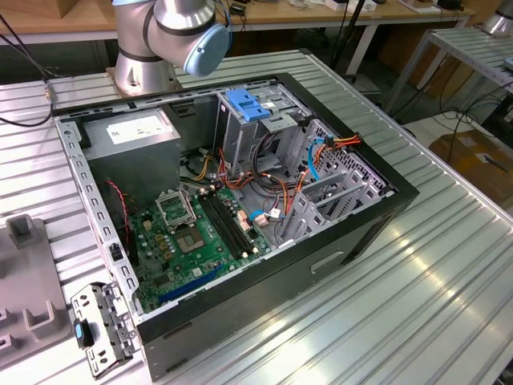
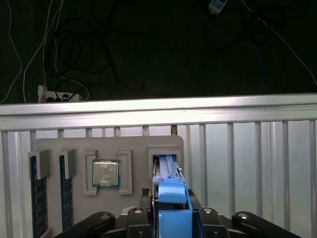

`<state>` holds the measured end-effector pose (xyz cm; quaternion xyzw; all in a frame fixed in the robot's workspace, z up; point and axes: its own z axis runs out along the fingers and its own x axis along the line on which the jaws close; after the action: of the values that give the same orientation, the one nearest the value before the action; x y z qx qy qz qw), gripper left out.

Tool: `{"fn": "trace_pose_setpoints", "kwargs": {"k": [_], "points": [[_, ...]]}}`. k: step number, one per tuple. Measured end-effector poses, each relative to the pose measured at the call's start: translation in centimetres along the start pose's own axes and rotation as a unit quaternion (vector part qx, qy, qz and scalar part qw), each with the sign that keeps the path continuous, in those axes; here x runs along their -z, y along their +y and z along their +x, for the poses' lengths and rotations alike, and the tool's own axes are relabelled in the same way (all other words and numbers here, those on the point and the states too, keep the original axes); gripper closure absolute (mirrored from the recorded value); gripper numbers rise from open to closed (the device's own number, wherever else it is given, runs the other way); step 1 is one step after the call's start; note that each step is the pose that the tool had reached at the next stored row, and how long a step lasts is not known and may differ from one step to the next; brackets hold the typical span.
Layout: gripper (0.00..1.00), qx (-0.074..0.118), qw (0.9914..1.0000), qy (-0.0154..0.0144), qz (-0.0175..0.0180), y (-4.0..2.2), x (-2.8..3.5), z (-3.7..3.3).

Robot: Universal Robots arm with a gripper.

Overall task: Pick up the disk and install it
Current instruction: 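Pick up the disk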

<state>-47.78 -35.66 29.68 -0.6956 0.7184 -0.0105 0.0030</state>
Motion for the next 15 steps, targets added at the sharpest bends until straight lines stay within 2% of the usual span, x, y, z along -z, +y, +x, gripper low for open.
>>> {"fn": "trace_pose_setpoints", "kwargs": {"k": [3, 6, 15], "points": [[0.63, 0.004, 0.99999, 0.0027, 0.002, 0.0, 0.12, 0.0], [0.63, 0.004, 0.99998, 0.0042, 0.0032, 0.0, 0.13, -0.01], [0.63, 0.0, 0.99996, 0.0065, 0.0054, -0.01, 0.39, -0.01]]}}
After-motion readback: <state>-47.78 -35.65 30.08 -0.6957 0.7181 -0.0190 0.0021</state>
